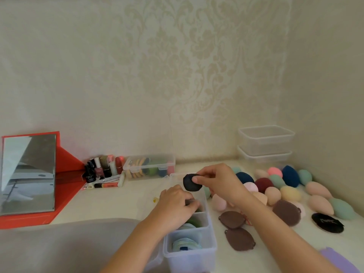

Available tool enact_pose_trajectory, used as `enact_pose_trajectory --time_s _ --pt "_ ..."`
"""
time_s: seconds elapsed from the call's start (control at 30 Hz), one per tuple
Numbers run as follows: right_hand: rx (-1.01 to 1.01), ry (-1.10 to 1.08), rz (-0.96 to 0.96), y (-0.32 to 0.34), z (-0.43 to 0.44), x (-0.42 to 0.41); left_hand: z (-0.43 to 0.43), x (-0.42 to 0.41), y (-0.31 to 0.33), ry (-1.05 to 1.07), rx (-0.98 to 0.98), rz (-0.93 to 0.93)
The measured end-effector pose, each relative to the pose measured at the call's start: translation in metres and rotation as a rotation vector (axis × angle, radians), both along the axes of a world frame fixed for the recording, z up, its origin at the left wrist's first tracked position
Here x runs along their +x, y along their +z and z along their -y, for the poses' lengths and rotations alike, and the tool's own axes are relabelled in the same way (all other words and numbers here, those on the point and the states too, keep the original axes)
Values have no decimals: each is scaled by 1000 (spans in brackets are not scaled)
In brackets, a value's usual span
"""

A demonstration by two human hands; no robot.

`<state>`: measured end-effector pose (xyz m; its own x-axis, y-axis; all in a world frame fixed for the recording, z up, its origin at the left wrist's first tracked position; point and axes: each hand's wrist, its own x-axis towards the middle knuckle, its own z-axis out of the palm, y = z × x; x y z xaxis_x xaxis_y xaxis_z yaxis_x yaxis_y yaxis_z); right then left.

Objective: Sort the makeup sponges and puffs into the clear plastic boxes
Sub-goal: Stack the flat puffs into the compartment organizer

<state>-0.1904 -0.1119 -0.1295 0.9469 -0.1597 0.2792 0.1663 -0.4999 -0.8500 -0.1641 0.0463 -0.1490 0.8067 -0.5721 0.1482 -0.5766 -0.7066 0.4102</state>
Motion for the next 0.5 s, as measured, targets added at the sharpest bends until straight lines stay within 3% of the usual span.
enact_pose_trajectory --time_s 0.27,0.4,0.5 --pt "-592 -15 151 -13 -11 3 1 2 -5 82 -251 8" --pt "-677 23 195 -11 -10 2 0 -3 -4 132 -299 21" --pt "-644 39 36 -6 -8 1 0 -4 -3 134 -313 43"
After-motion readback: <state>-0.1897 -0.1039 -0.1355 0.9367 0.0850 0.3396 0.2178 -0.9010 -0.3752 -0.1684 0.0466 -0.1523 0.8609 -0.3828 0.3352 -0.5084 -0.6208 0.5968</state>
